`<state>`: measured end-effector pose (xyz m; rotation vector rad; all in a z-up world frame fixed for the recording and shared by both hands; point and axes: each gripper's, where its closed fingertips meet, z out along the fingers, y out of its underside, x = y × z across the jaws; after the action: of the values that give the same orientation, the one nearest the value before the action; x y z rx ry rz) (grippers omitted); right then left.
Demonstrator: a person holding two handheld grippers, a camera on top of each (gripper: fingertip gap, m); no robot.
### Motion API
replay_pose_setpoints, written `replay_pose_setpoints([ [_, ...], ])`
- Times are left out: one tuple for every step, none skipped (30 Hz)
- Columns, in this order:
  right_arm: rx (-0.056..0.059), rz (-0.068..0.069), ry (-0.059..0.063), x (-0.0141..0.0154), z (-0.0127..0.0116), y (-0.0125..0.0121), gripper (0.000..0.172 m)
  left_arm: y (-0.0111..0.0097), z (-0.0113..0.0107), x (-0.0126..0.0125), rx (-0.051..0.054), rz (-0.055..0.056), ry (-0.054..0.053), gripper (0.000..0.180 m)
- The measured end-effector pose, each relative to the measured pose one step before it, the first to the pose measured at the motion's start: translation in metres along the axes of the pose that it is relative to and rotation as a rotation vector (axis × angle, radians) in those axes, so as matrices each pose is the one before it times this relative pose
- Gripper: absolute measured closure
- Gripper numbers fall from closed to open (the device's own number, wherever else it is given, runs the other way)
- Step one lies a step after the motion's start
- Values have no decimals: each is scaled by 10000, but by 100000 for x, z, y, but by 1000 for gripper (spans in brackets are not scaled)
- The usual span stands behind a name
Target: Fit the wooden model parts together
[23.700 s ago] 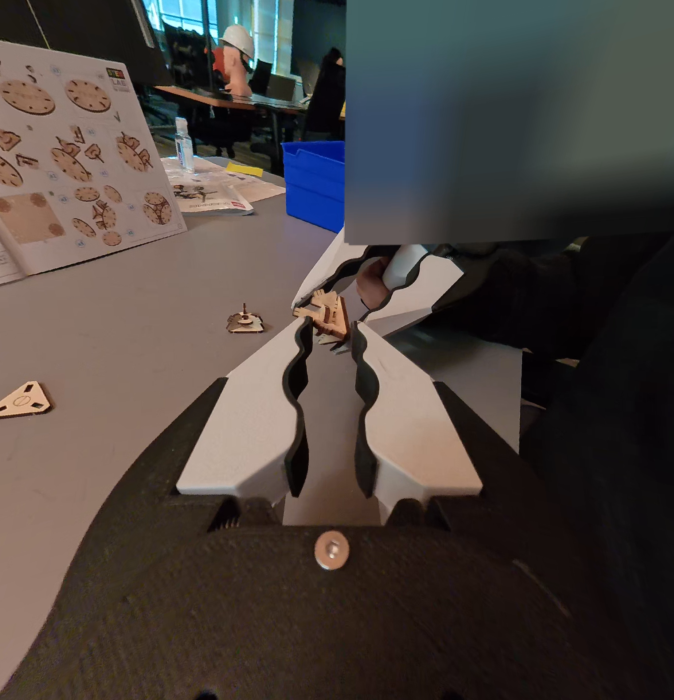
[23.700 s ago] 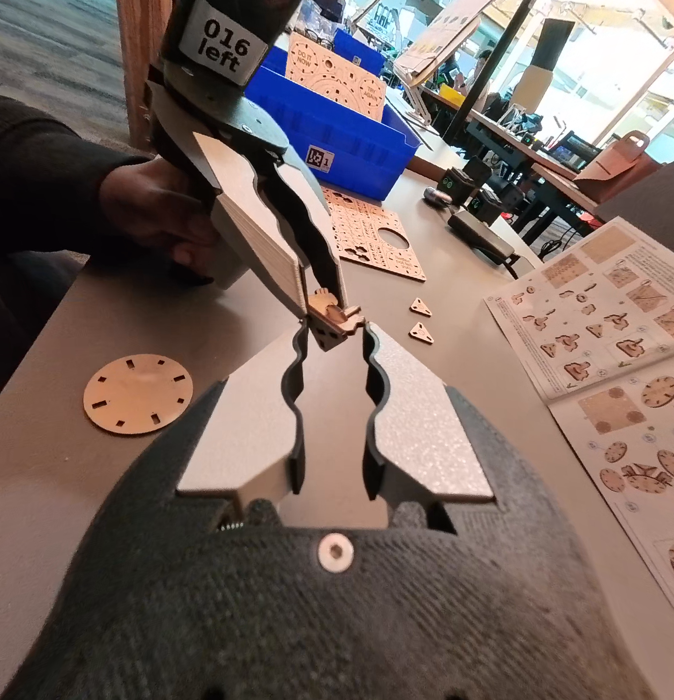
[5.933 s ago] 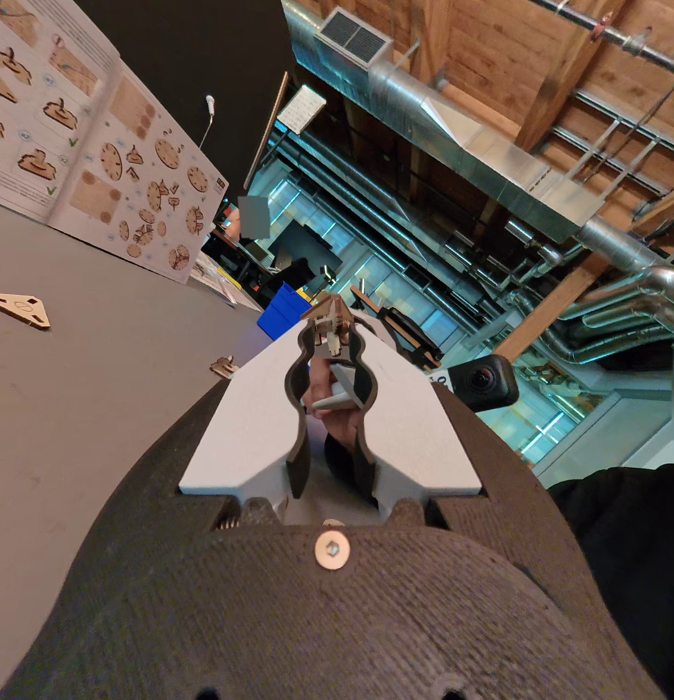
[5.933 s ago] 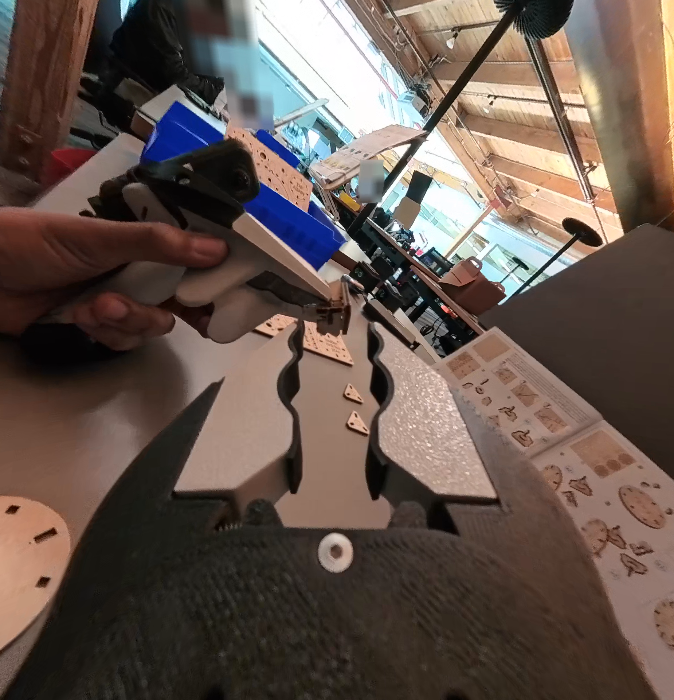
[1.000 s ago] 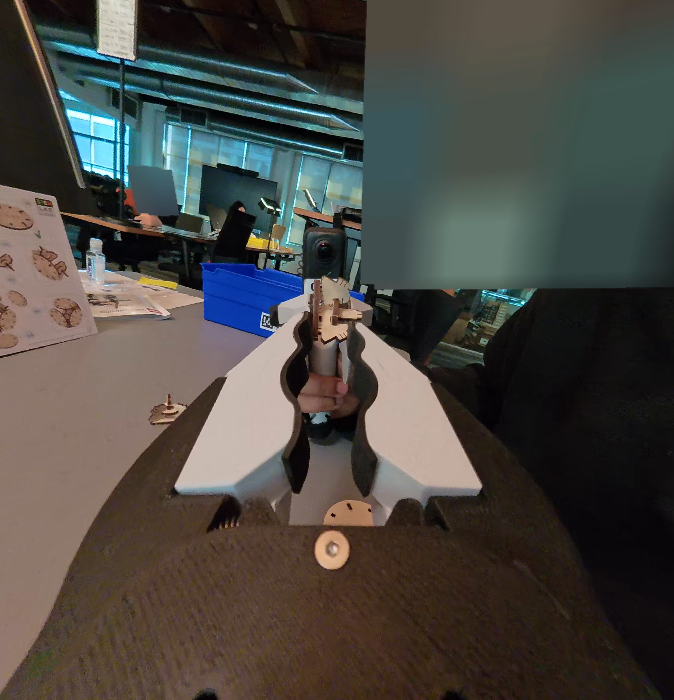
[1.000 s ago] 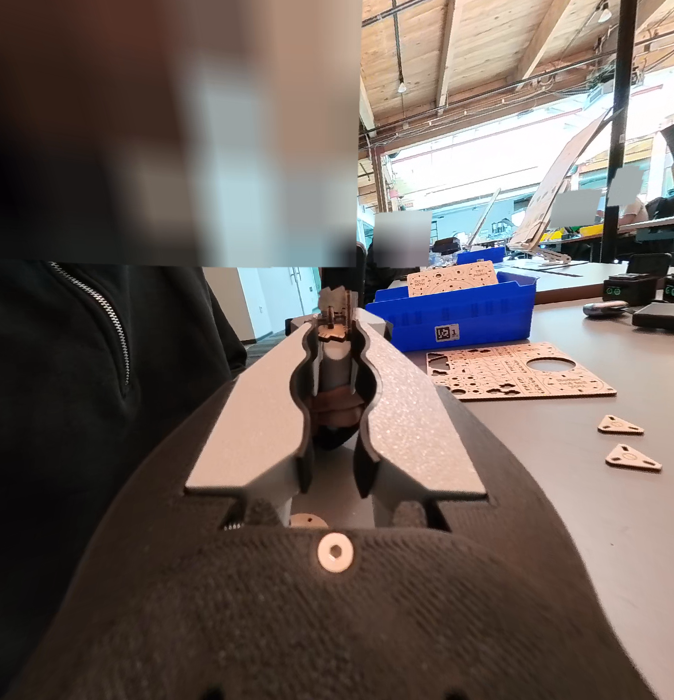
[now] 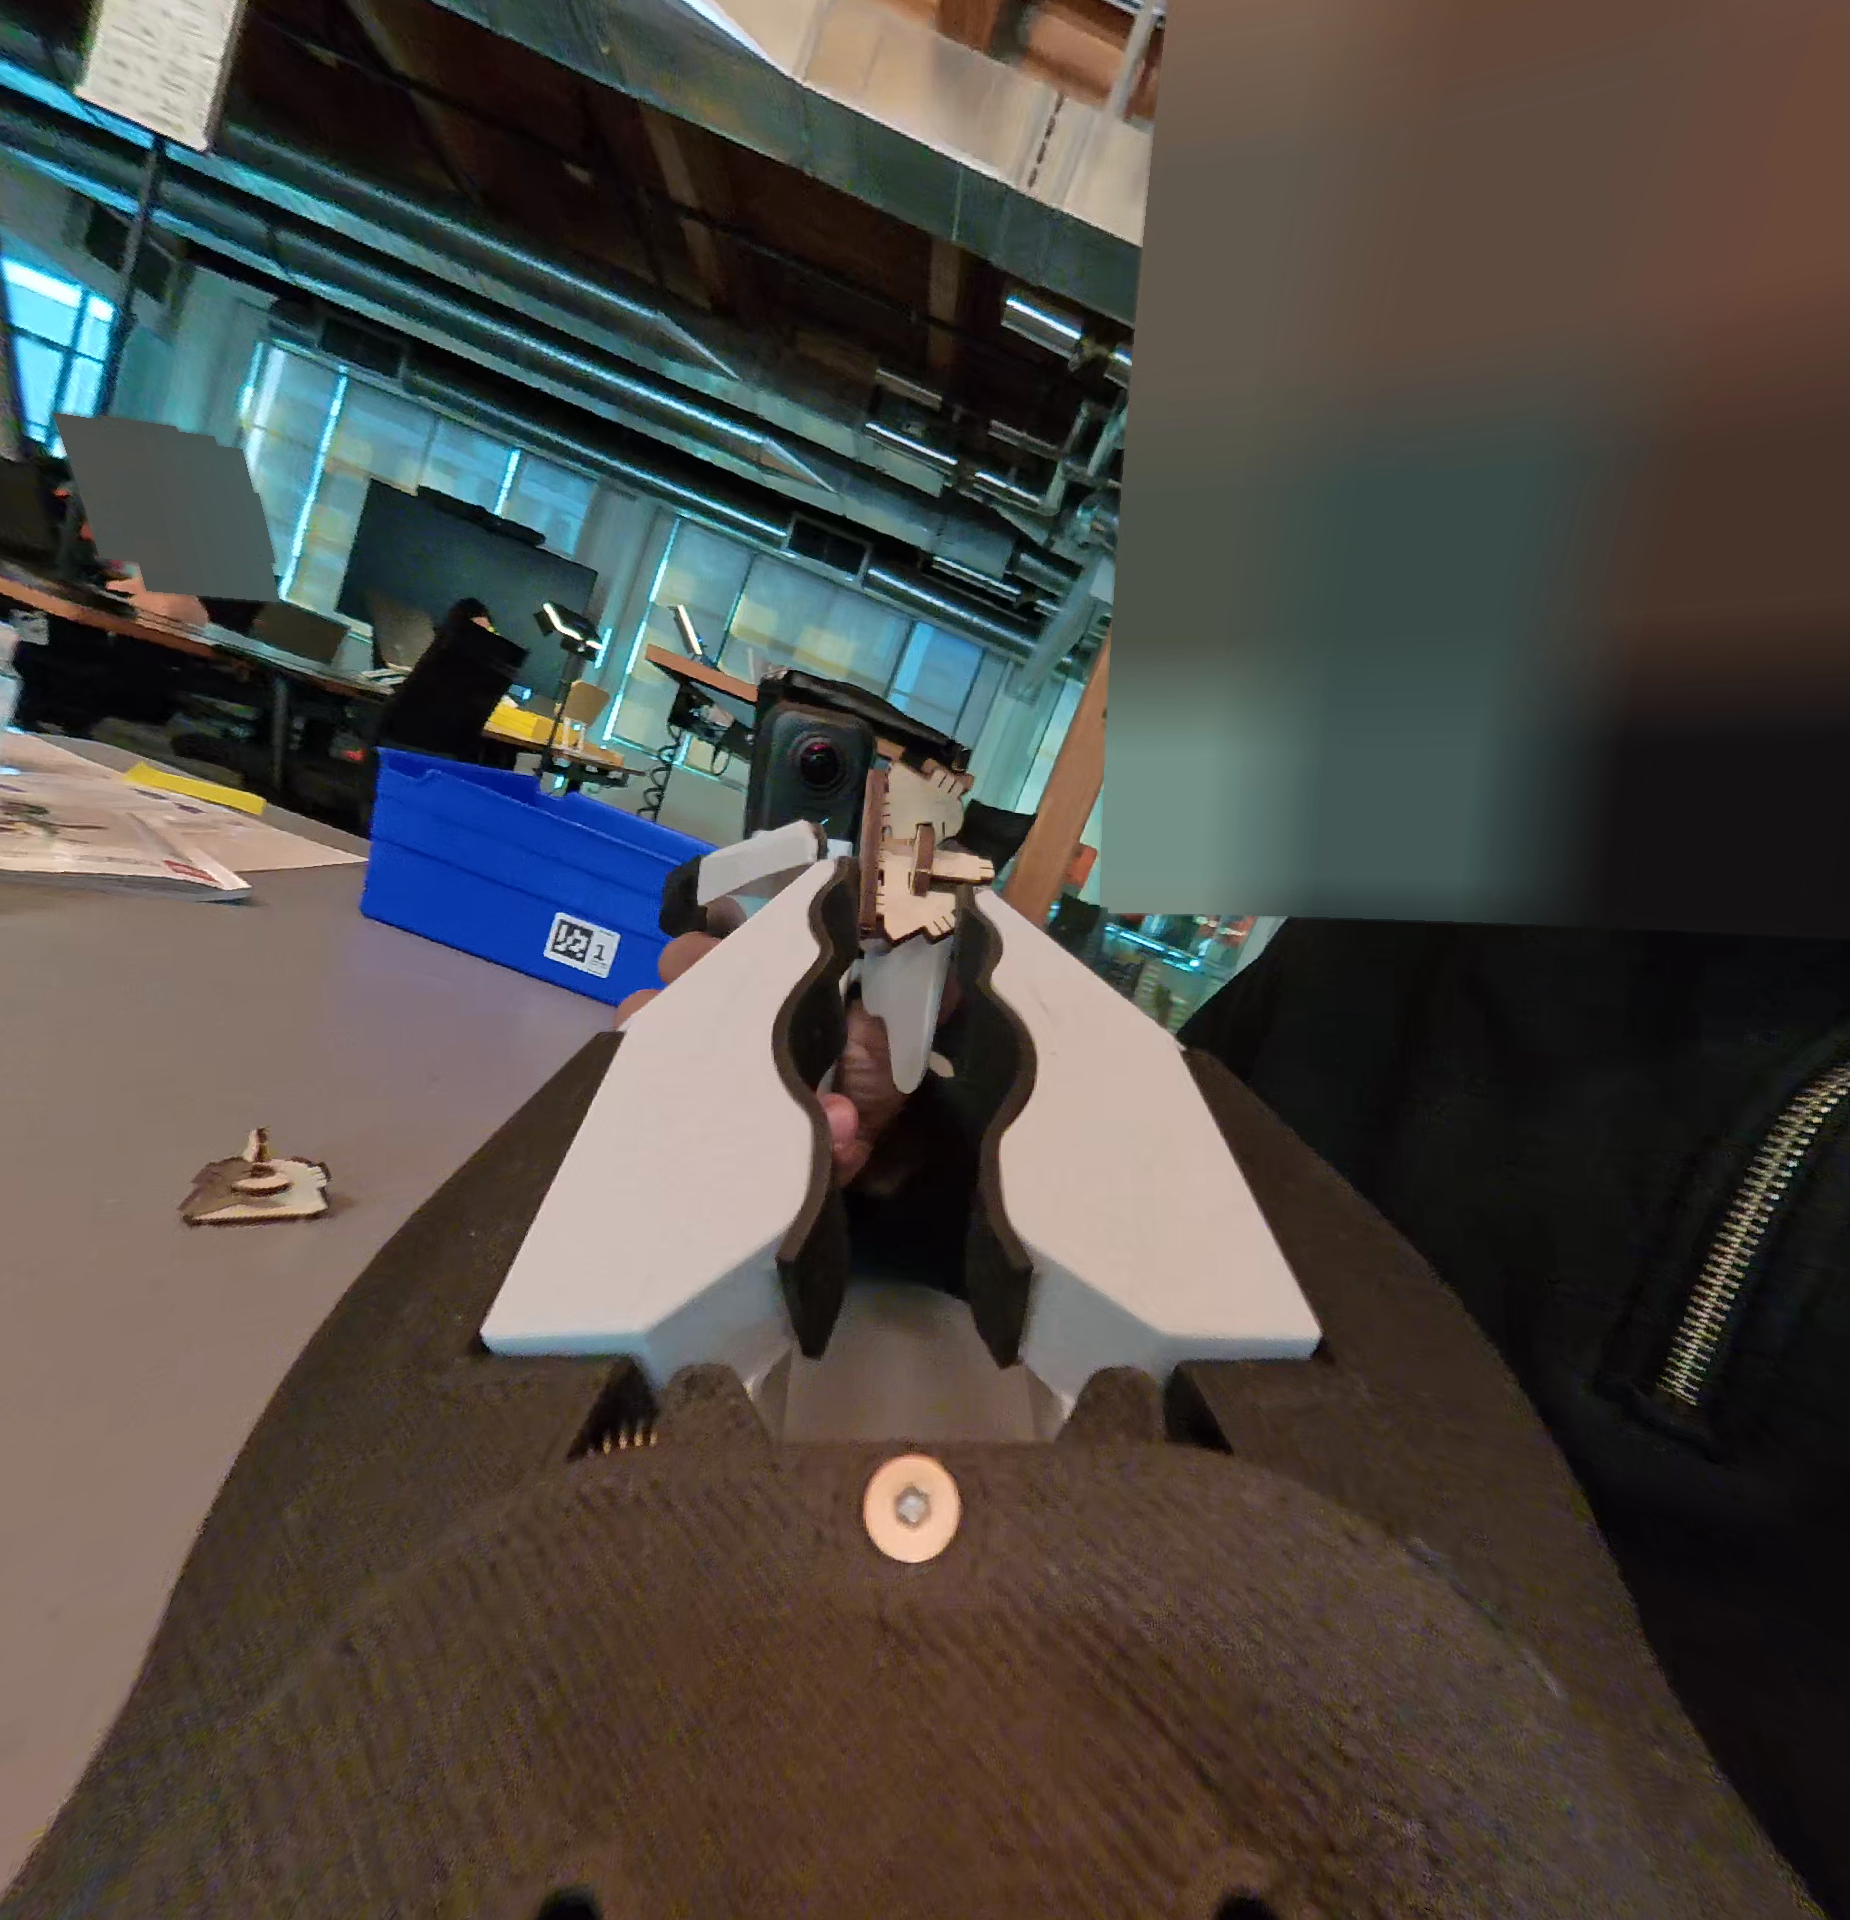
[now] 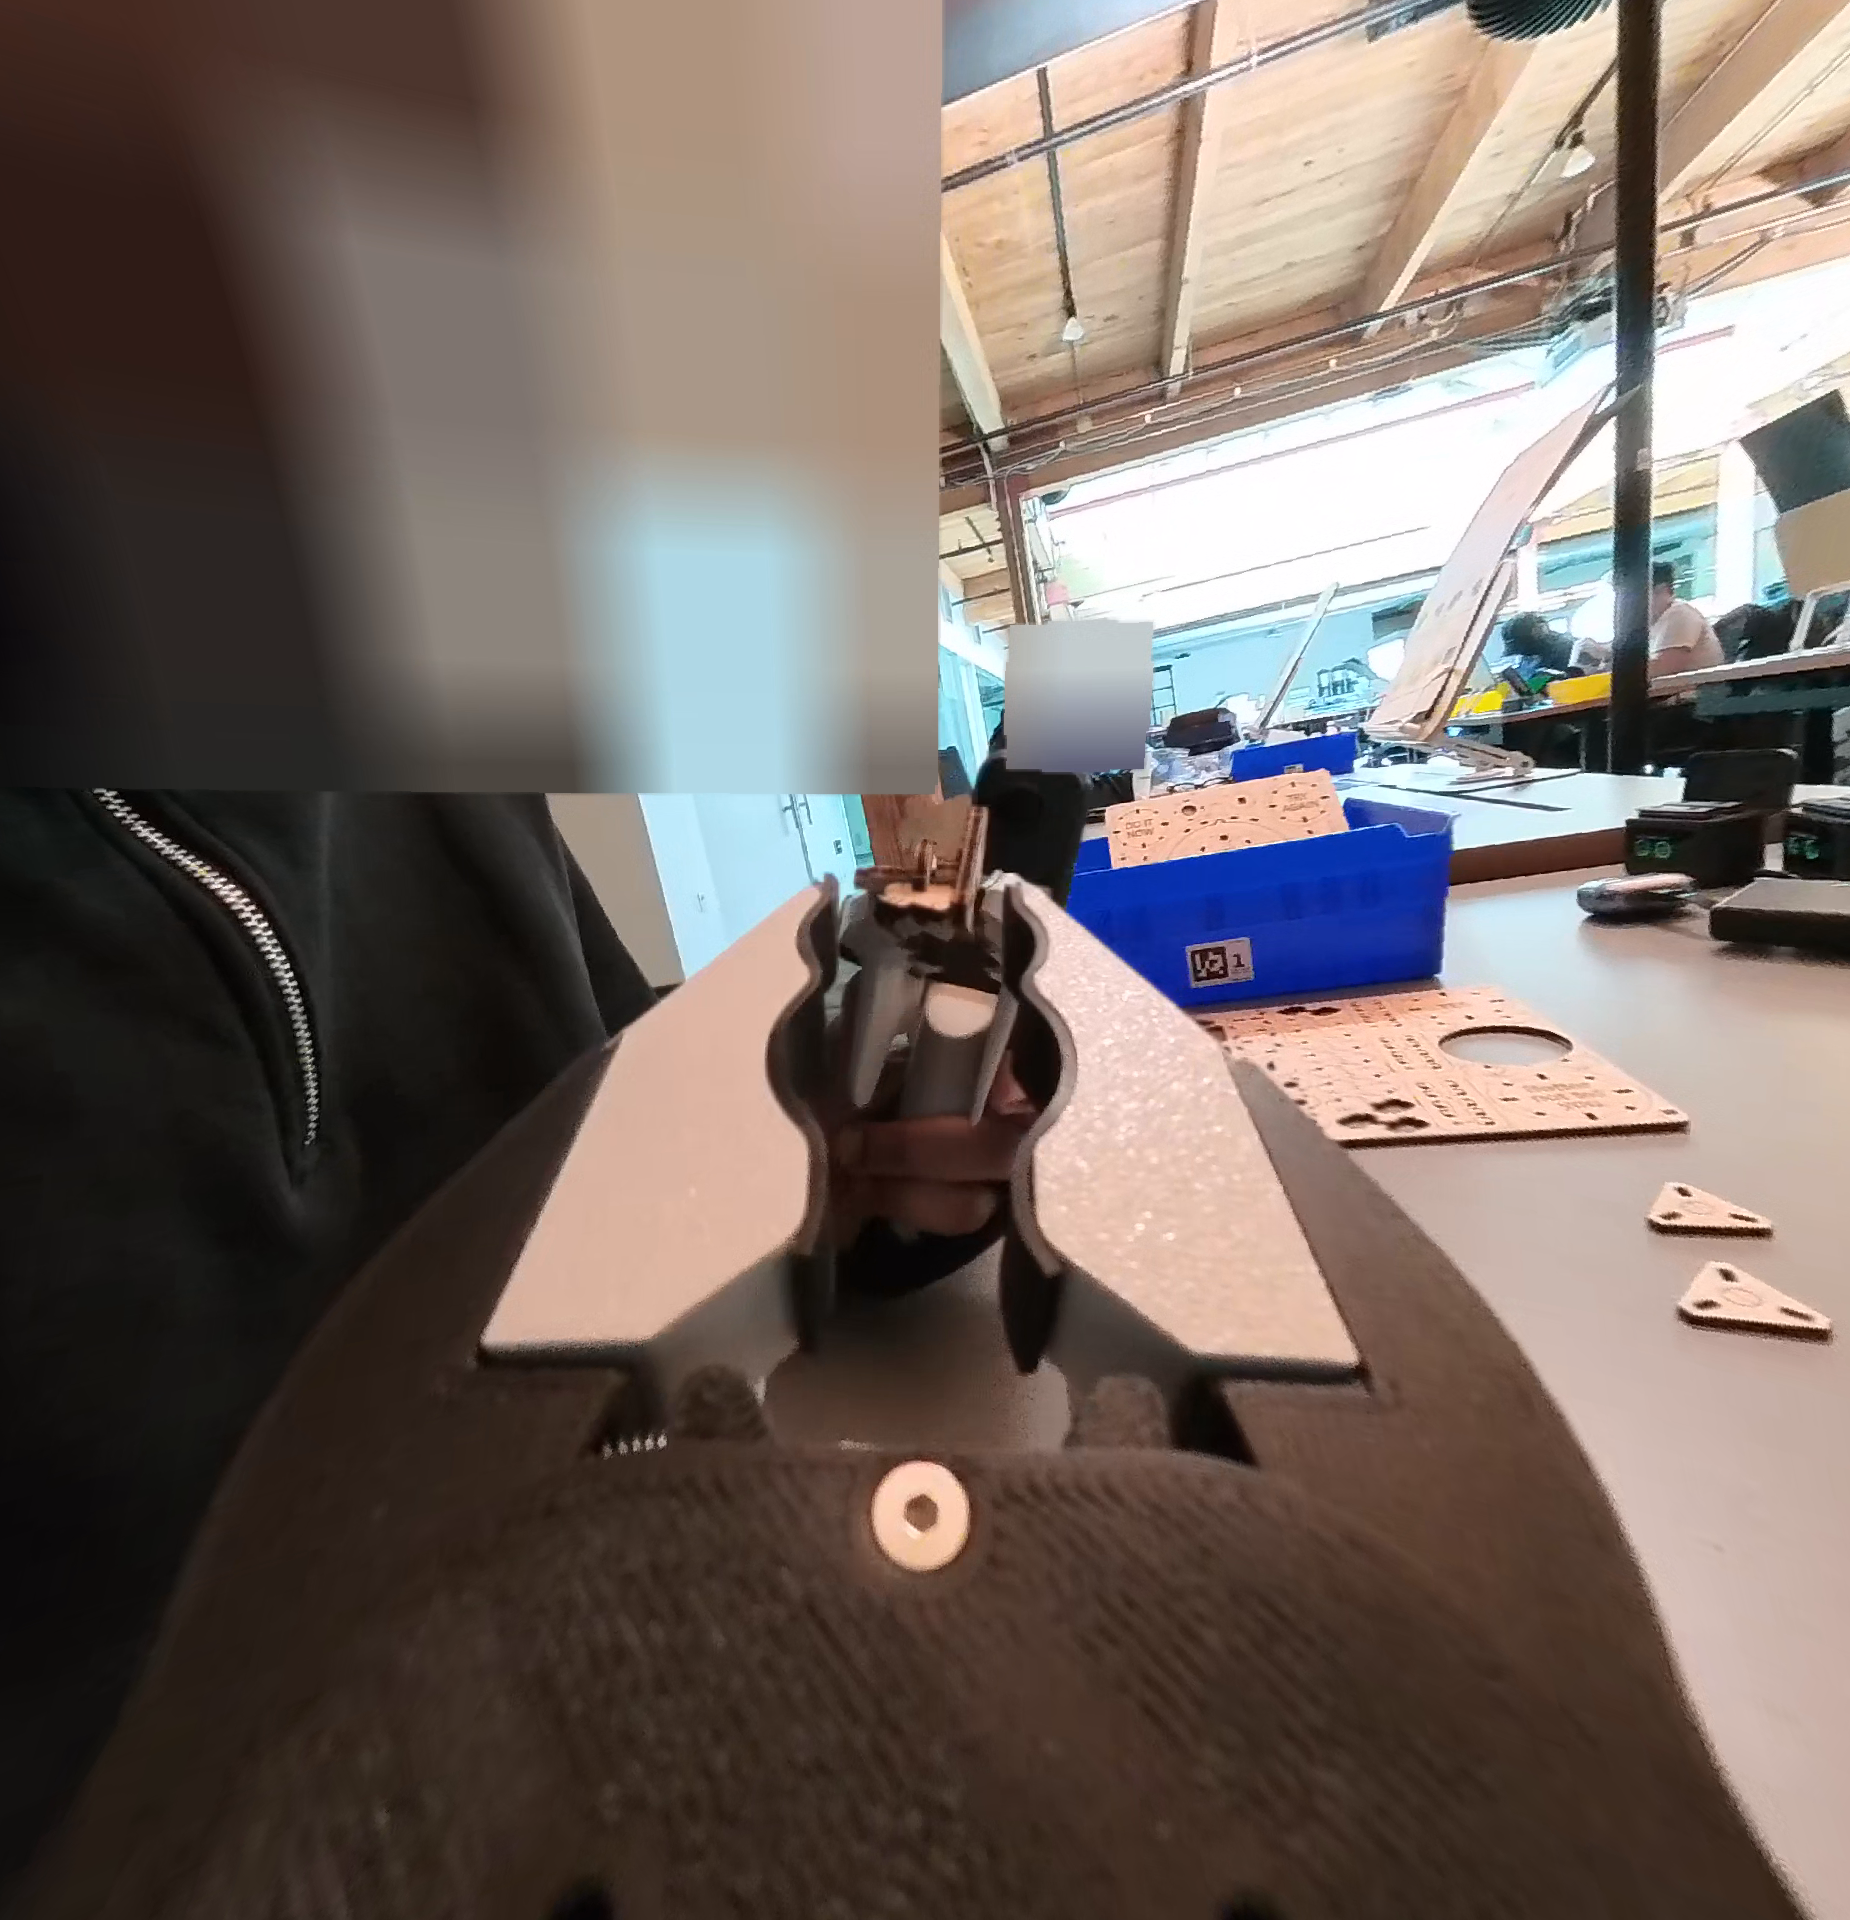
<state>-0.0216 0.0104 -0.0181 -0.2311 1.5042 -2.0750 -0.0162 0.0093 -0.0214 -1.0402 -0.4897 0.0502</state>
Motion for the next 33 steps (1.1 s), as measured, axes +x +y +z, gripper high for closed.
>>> replay_pose_setpoints([
  [-32, -70, -22, -76, 34, 63, 143, 25, 38, 129, -3, -109, 132, 164],
  [-8, -82, -44, -112, 13, 18, 148, 115, 84, 115, -51, -73, 110, 164],
  [-1, -66, -53, -133, 7, 1, 153, 117, 90, 129, -56, -38, 95, 164],
  [-13, -38, -69, -134, 13, 5, 154, 86, 54, 51, -42, -44, 57, 164],
  [-21, -5, -66, -138, 31, 23, 155, 40, 23, 47, -10, -64, 60, 164],
  [-15, -1, -52, -106, 40, 13, 156, 0, 13, 95, 9, -91, 102, 164],
  [-11, -7, -43, -93, 22, 1, 156, 23, 24, 81, 4, -93, 97, 164],
  [-19, 8, -64, -117, 10, -5, 155, 32, 47, 99, -7, -67, 99, 164],
  [-23, 32, -89, -119, 2, -20, 156, 61, 37, 107, -24, -8, 71, 164],
  [-25, 35, -77, -85, -16, -4, 156, 53, 42, 40, -23, 41, 7, 164],
  [-20, -4, -24, -31, -20, 5, 156, 43, 16, 2, -17, 36, -8, 164],
  [-1, -81, 31, 8, -9, 1, 156, 18, 26, -22, -4, 13, -6, 164],
  [0, -157, 75, 27, -6, 2, 156, -9, -5, -27, 19, -6, -7, 164],
  [-17, -211, 90, 25, 1, 17, 156, 1, 8, -20, -1, 13, -19, 164],
  [-51, -261, 113, 49, -1, 28, 156, -4, -10, -60, 5, 76, -79, 165],
  [-97, -285, 134, 78, -21, 69, 156, 38, -4, -95, -35, 104, -118, 165],
  [-120, -259, 118, 75, -40, 92, 156, 92, 1, -90, -83, 169, -150, 165],
  [-138, -273, 123, 86, -52, 110, 156, 71, 12, -107, -70, 205, -185, 165],
  [-126, -262, 123, 83, -43, 99, 156, 85, 3, -81, -75, 166, -145, 165],
  [-85, -155, 77, 48, -26, 76, 156, 50, 3, -57, -68, 157, -135, 164],
  [-64, -112, 63, 39, 0, 48, 156, 20, -2, -39, -38, 173, -121, 164],
  [-68, -118, 69, 46, -15, 58, 156, 64, -7, -64, -54, 146, -128, 164],
  [-88, -120, 92, 89, -11, 80, 156, 51, -4, -98, -47, 127, -138, 164],
  [-95, -121, 120, 128, -21, 97, 156, 57, -11, -162, -37, 83, -144, 164],
  [-65, -76, 98, 101, 2, 68, 156, 28, 10, -71, -25, 57, -82, 163],
  [-34, -37, 72, 70, 1, 9, 156, 39, 11, -67, -23, 68, -80, 163],
  [-34, -69, 103, 93, 26, 23, 156, 71, 4, -121, -55, 127, -146, 163],
  [-16, -48, 80, 69, 18, -6, 155, 206, 73, -87, -147, 226, -165, 163],
  [-3, 42, -14, -21, 42, -34, 155, 483, 215, -47, -313, 278, -172, 163],
  [-36, 48, -123, -203, 116, 13, 155, 764, 403, -13, -469, 313, -181, 162],
  [14, -33, -118, -283, 162, -21, 156, 191, 186, 71, -111, 241, -113, 162],
  [51, -78, 28, -102, 93, -122, 156, -198, -55, 54, 100, -17, 30, 162],
  [-70, -76, 96, 86, 51, -19, 156, -114, -40, -108, 65, -202, 67, 162],
])
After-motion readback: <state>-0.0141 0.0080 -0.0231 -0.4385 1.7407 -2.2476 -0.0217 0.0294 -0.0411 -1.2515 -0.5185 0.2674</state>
